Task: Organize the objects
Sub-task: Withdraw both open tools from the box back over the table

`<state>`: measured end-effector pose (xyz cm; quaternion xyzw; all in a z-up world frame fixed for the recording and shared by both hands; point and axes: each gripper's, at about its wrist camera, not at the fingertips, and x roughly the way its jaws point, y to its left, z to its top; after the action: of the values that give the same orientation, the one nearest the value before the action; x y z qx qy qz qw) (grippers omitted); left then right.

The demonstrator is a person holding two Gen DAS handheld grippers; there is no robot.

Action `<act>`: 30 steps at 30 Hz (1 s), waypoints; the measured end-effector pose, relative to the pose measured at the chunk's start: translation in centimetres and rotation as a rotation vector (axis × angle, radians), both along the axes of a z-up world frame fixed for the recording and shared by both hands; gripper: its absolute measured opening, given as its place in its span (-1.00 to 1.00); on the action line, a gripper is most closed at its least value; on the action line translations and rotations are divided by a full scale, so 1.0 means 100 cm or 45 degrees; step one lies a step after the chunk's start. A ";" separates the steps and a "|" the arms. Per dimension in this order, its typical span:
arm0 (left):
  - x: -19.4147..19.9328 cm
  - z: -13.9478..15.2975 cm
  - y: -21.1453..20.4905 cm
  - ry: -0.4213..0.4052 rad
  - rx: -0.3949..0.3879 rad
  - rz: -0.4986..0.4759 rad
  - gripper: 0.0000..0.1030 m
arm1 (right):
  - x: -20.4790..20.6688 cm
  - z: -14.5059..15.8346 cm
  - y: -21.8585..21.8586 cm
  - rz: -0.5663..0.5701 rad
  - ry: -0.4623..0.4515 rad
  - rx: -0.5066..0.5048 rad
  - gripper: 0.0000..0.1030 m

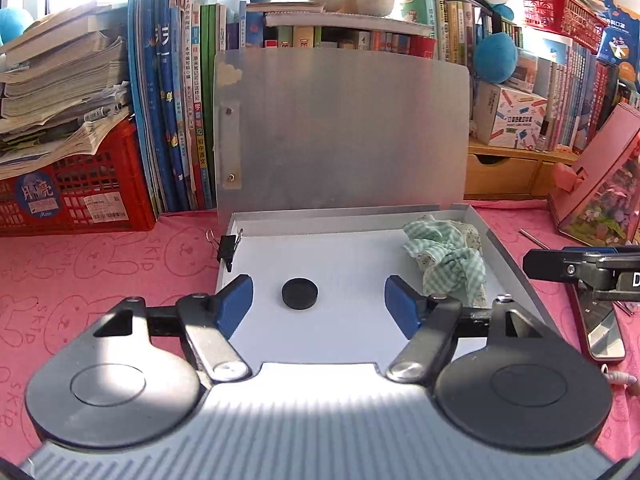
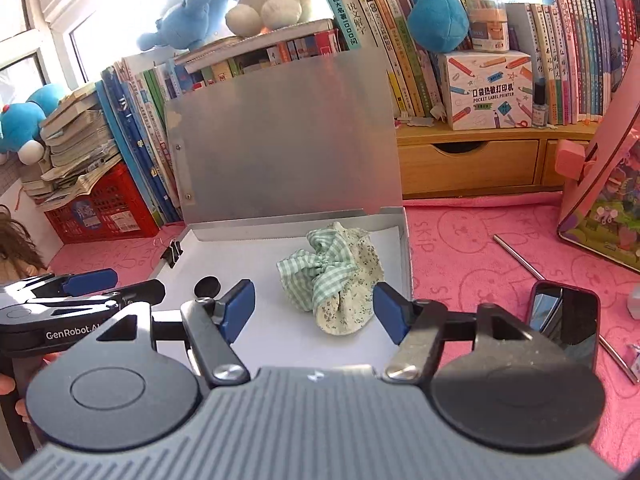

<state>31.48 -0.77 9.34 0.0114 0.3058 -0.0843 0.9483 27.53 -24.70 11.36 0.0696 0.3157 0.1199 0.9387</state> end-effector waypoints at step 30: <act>-0.254 -0.034 0.015 -0.169 -0.129 -0.104 0.63 | -0.217 -0.041 0.008 0.154 -0.278 -0.196 0.75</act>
<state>6.11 0.69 5.98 -0.0184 0.2368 -0.1373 0.9616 5.84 -23.90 7.24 -0.0353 0.2235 0.1584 0.9611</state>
